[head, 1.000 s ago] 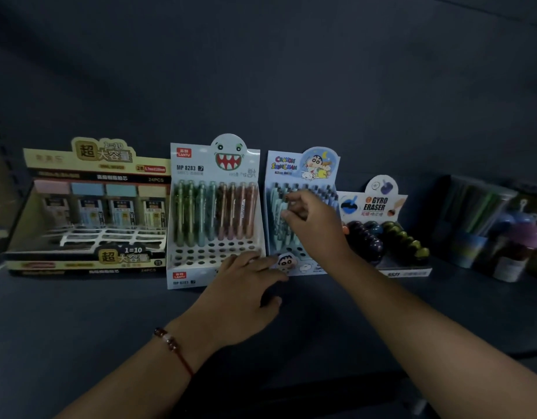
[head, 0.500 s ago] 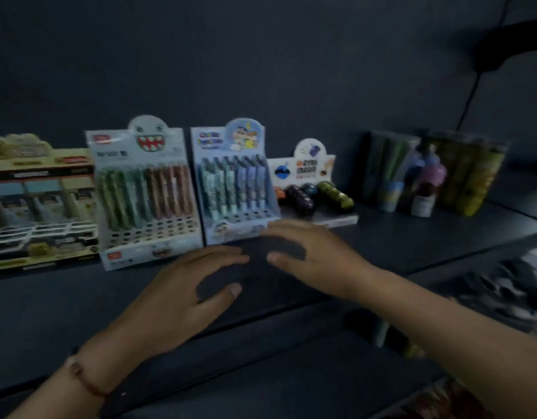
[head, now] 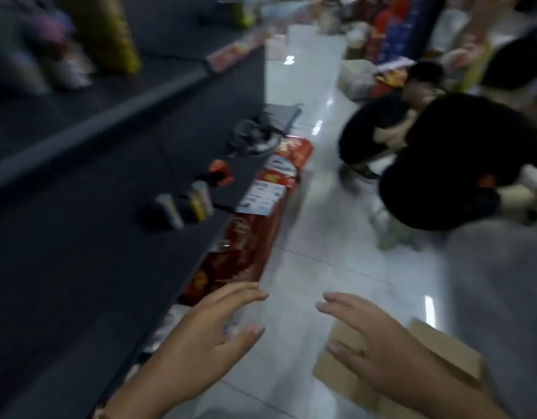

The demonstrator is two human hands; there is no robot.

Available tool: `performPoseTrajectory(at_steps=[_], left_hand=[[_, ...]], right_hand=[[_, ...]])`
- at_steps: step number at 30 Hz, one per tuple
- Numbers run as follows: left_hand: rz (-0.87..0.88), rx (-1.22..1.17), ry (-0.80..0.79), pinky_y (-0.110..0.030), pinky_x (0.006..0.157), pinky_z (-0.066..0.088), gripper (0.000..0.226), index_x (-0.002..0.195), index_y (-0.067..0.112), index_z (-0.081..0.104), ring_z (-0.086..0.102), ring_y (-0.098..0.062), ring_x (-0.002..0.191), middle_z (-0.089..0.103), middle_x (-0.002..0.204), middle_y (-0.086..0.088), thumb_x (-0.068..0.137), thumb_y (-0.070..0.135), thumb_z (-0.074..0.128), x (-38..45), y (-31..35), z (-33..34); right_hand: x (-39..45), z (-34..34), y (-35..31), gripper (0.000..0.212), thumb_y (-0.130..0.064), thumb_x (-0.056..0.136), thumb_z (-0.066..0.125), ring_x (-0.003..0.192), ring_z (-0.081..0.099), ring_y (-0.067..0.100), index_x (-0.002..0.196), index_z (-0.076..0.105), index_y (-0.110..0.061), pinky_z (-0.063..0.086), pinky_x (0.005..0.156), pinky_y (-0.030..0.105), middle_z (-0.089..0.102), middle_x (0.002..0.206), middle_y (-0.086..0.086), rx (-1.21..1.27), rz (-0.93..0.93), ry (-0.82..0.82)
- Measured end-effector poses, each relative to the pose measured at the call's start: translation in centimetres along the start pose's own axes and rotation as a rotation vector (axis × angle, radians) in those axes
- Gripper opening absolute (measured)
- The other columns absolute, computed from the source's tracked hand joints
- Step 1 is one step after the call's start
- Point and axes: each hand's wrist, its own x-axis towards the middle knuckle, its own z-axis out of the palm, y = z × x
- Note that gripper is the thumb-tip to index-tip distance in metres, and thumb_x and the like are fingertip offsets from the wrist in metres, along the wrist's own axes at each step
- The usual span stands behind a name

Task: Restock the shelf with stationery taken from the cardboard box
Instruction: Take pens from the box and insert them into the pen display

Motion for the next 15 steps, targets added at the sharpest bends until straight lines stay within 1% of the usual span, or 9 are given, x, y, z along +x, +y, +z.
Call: performPoseTrajectory(at_steps=[2,4,5,7,9,12,15], left_hand=[[0.044,-0.048,-0.121,-0.009,0.103,0.032,0.031,0.118,0.054,0.058,0.036,0.018,0.127,0.042,0.132,0.043,0.088,0.051,0.063,3.4,2.1,5.3],[0.098,-0.009,-0.270,-0.005,0.101,0.030,0.029,0.116,0.055,0.056,0.037,0.021,0.123,0.043,0.128,0.046,0.089,0.047,0.063,6.4,4.4,10.3],[0.134,0.022,-0.349,-0.003,0.099,0.028,0.029,0.117,0.055,0.055,0.037,0.022,0.121,0.043,0.126,0.045,0.090,0.046,0.062,7.9,5.6,12.7],[0.208,0.084,-0.482,0.002,0.097,0.024,0.030,0.121,0.052,0.052,0.035,0.025,0.119,0.040,0.125,0.045,0.093,0.045,0.059,10.8,7.5,17.3],[0.259,0.154,-0.606,0.005,0.094,0.022,0.032,0.127,0.047,0.052,0.035,0.026,0.115,0.039,0.124,0.043,0.095,0.045,0.057,13.5,8.8,21.6],[0.298,0.223,-0.758,0.005,0.089,0.023,0.035,0.131,0.042,0.051,0.041,0.014,0.116,0.044,0.128,0.032,0.097,0.044,0.053,17.4,9.6,28.1],[0.302,0.241,-0.885,0.002,0.086,0.028,0.033,0.132,0.041,0.051,0.046,0.007,0.115,0.046,0.128,0.027,0.098,0.040,0.052,21.0,9.6,34.2]], right_hand=[[-6.6,-0.2,5.4,0.054,-0.065,0.083,0.056,0.132,0.037,-0.010,0.132,0.034,-0.068,0.037,0.107,0.025,0.039,0.140,-0.038,0.035,0.241,0.048],[-12.4,-0.5,9.2,0.051,-0.057,0.081,0.059,0.130,0.041,-0.007,0.127,0.039,-0.064,0.041,0.106,0.029,0.042,0.137,-0.035,0.082,0.426,0.090],[-14.8,-0.9,10.6,0.048,-0.054,0.082,0.060,0.131,0.042,-0.004,0.126,0.041,-0.060,0.040,0.108,0.029,0.042,0.136,-0.034,0.113,0.523,0.106],[-18.4,-1.2,12.9,0.046,-0.046,0.087,0.064,0.131,0.041,-0.003,0.125,0.040,-0.055,0.038,0.108,0.022,0.040,0.133,-0.032,0.166,0.673,0.165],[-20.8,-0.9,15.2,0.046,-0.041,0.090,0.064,0.128,0.040,-0.005,0.127,0.040,-0.054,0.037,0.107,0.020,0.039,0.132,-0.031,0.208,0.799,0.224],[-22.7,0.4,18.6,0.047,-0.038,0.092,0.063,0.125,0.041,-0.005,0.135,0.044,-0.045,0.036,0.104,0.018,0.042,0.135,-0.026,0.278,0.975,0.286],[-23.0,1.8,22.2,0.047,-0.036,0.093,0.062,0.126,0.045,0.001,0.138,0.046,-0.039,0.035,0.100,0.017,0.047,0.136,-0.020,0.321,1.096,0.316]])
